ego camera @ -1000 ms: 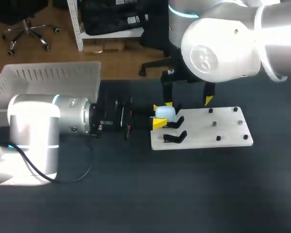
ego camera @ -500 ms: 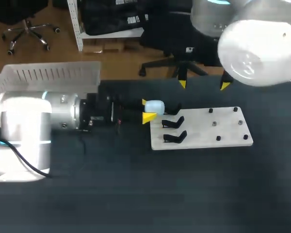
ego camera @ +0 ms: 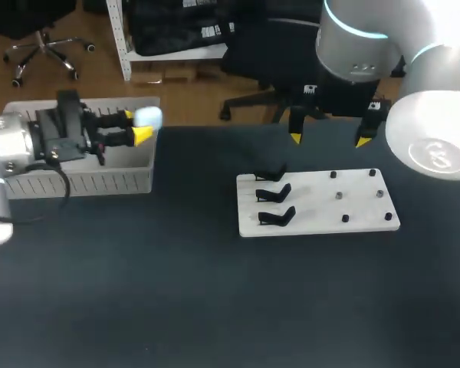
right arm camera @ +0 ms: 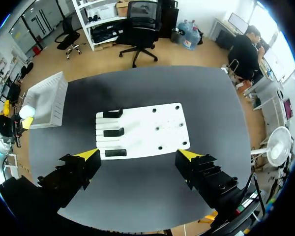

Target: Pick up each earbud case from the left stands, insert the matching earbuds, close the lid, and place the case in the box.

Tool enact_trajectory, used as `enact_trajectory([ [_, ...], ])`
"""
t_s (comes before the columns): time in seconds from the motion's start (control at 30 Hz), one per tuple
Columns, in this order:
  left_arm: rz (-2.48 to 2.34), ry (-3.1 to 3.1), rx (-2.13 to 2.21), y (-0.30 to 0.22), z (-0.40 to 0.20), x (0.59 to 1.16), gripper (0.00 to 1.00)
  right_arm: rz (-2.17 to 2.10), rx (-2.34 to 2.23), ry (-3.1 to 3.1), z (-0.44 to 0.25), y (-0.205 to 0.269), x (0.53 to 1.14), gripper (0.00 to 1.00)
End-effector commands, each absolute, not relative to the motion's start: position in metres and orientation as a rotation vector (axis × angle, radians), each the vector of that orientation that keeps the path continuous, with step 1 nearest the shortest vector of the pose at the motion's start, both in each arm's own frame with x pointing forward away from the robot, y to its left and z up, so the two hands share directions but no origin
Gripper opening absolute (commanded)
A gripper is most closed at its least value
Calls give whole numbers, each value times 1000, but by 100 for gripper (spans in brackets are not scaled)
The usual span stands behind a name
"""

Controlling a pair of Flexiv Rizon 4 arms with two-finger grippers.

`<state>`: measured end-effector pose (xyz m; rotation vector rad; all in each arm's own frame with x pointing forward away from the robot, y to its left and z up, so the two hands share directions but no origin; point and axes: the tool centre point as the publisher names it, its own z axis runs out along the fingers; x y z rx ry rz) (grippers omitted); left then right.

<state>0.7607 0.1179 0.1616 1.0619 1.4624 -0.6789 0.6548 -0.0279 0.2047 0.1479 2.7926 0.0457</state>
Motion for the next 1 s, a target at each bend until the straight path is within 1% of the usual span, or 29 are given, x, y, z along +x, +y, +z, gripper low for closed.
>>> enact_trajectory([
  [0.03, -484, 1557, 798, 159, 164, 774, 0, 45, 151, 2769, 204, -29, 652, 100],
  [0.27, -399, 1657, 707, 197, 155, 810, 0, 45, 151, 2769, 204, -29, 652, 100],
  [0.57, -319, 1653, 688, 210, 161, 831, 0, 45, 151, 2769, 204, -29, 652, 100],
  [0.6, -318, 1650, 692, 210, 162, 831, 12, 45, 151, 2769, 204, -29, 652, 100],
  [0.63, -316, 1649, 692, 209, 163, 831, 28, 45, 151, 2769, 204, -29, 652, 100],
  [0.67, -311, 1646, 692, 209, 164, 828, 80, 45, 151, 2769, 204, -29, 652, 100],
  [0.7, -311, 1646, 692, 210, 164, 826, 100, 45, 151, 2769, 204, -29, 652, 100],
  [1.0, -320, 1633, 676, 216, 170, 803, 100, 45, 151, 2769, 204, -29, 652, 100],
])
